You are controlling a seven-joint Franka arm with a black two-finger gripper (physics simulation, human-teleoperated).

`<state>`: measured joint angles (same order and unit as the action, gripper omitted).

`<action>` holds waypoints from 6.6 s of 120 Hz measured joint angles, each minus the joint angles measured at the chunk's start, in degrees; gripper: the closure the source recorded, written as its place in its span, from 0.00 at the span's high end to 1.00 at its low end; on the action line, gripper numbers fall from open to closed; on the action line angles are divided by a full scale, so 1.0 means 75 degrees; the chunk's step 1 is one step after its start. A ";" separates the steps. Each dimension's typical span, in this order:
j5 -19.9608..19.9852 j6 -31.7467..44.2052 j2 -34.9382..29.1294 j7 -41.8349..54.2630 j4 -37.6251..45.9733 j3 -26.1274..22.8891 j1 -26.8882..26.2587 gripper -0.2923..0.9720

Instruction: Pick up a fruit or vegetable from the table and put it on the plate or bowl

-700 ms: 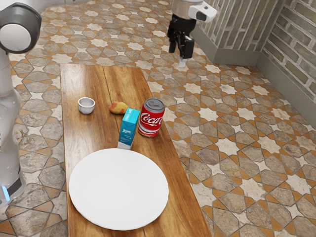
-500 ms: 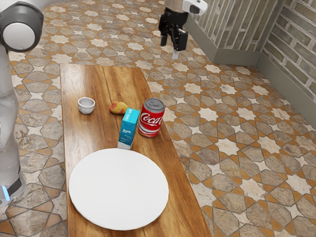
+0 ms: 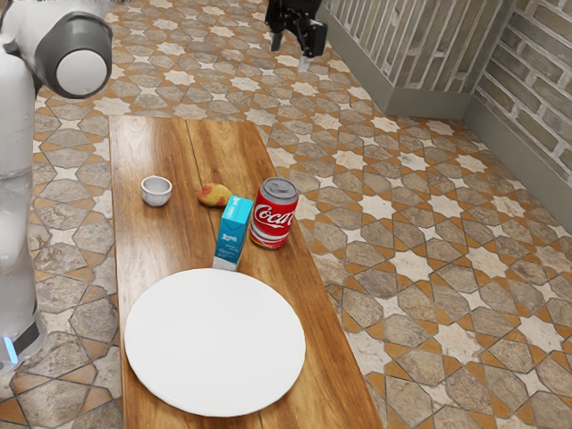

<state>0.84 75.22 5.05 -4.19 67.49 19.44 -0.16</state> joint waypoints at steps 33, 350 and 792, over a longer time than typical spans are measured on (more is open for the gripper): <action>0.0076 0.0089 0.0519 -0.0054 -0.0053 0.0002 0.0273 0.77; -0.0901 0.6956 -0.3282 0.3129 0.9495 -0.0616 0.0409 0.77; 0.0247 0.4376 -0.4774 0.3494 0.8066 -0.6242 0.0347 0.34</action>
<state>2.69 108.04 -30.75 22.02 127.99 -27.37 2.45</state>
